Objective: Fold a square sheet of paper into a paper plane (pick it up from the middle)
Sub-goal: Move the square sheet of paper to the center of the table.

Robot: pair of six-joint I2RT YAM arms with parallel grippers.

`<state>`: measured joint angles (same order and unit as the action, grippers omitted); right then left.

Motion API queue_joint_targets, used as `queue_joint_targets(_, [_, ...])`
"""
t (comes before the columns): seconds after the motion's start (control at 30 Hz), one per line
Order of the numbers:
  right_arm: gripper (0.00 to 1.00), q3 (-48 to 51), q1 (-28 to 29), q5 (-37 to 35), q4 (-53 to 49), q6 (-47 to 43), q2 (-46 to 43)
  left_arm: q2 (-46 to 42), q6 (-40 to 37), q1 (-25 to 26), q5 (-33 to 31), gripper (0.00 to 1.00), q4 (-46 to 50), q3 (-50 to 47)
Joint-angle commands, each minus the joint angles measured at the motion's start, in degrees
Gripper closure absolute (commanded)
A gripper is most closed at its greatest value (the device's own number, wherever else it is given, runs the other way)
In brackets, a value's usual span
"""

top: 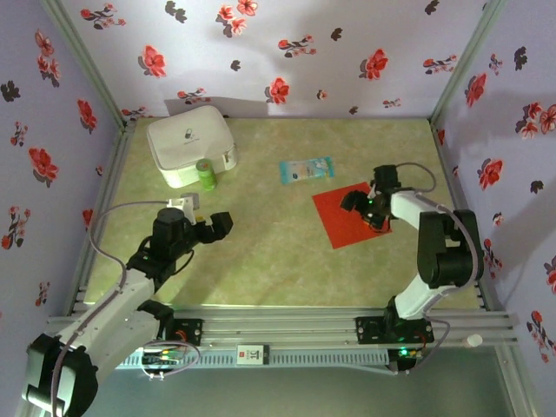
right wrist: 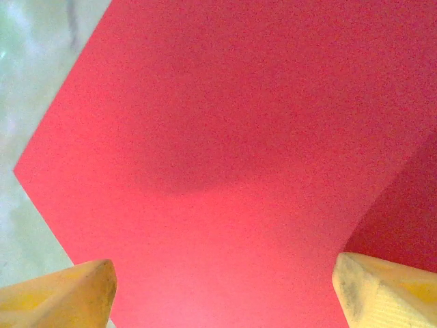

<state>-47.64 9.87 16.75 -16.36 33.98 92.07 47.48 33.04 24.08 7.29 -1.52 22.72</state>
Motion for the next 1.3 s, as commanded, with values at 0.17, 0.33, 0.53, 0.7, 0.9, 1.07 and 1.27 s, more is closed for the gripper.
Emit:
queue_joint_targets(0.17, [0.15,12.4,16.9,-2.7,11.9,26.3,-3.8,0.1,-1.0,-0.9,4.0,0.0,-1.2,-0.2])
queue_joint_targets(0.33, [0.15,16.4,27.3,-6.1,27.4,46.7,-6.8,2.0,0.5,-1.7,3.9,0.0,3.1,2.6])
queue_joint_targets(0.53, [0.14,4.5,28.9,-15.6,7.3,31.2,-11.9,-0.1,1.7,-1.8,4.8,0.0,2.6,3.5])
queue_joint_targets(0.7, [0.15,-1.8,24.3,-9.8,-1.4,14.5,-8.1,1.6,2.6,-1.7,8.8,0.0,1.2,4.7])
queue_joint_targets(0.9, [0.16,-7.9,23.8,-1.7,-6.9,2.2,-1.1,4.1,2.7,-1.5,10.8,0.0,1.7,5.2])
queue_joint_targets(1.07, [0.18,-12.8,23.8,0.9,-10.6,-2.9,4.9,3.7,2.7,-1.3,11.1,0.0,1.7,5.5])
queue_joint_targets(1.27, [0.18,-16.1,23.8,2.8,-11.6,-4.7,9.8,3.5,1.7,-1.2,11.9,0.0,3.5,6.1])
